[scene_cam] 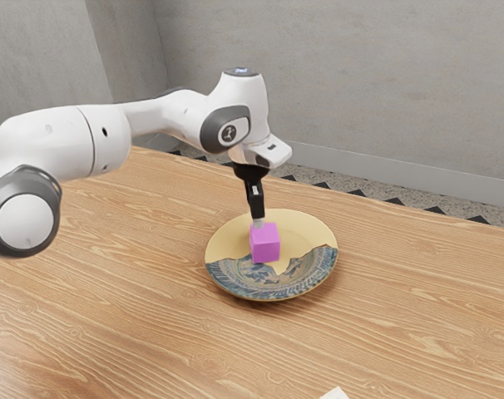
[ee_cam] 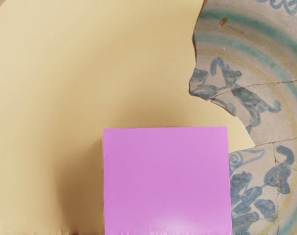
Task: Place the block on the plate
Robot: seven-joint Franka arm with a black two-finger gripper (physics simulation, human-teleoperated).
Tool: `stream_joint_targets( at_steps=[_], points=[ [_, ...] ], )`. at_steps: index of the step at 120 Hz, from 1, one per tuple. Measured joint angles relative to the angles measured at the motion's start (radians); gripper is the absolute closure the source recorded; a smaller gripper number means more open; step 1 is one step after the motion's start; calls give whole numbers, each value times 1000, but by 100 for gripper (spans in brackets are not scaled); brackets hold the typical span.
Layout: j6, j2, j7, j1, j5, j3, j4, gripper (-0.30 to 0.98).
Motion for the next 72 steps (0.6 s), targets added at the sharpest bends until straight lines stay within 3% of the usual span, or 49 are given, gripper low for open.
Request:
stream_joint_targets(
  at_steps=[32, 72],
  points=[
    [-99, -289, -9, 9, -33, 58, -42, 1],
    [-243, -364, 15, 22, -112, 84, -31, 0]
  ],
)
